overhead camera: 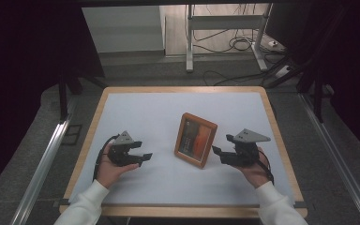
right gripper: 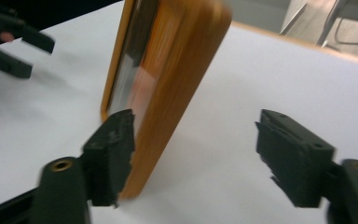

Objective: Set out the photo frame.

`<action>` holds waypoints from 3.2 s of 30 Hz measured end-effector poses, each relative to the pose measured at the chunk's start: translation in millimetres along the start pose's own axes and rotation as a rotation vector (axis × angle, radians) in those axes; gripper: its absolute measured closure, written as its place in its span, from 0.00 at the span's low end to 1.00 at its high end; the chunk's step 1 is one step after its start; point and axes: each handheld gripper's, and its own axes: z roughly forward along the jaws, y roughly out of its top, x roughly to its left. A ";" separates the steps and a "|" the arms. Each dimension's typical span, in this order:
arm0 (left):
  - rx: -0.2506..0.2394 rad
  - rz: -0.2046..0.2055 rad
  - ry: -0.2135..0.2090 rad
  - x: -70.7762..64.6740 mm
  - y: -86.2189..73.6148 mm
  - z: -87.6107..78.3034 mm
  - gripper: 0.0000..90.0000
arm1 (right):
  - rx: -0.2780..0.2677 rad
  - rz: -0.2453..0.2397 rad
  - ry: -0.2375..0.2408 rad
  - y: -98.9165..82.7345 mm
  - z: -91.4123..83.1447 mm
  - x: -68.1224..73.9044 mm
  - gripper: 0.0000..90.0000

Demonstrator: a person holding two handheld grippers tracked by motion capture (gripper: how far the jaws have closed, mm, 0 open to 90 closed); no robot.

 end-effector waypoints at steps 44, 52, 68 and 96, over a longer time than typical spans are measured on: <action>0.037 0.031 -0.025 -2.2 -2.8 6.4 0.32 | 0.204 -0.203 0.125 -35.3 50.9 59.6 1.00; 0.039 0.032 -0.024 -2.2 -3.0 6.9 0.32 | 0.219 -0.200 0.119 -36.8 56.6 56.7 1.00; 0.045 0.040 -0.020 -2.9 -3.3 7.6 0.32 | 0.222 -0.196 0.095 -38.1 53.1 45.1 1.00; 0.051 0.057 -0.013 -4.8 -3.1 9.1 0.31 | 0.212 -0.161 0.069 -43.0 48.2 29.3 1.00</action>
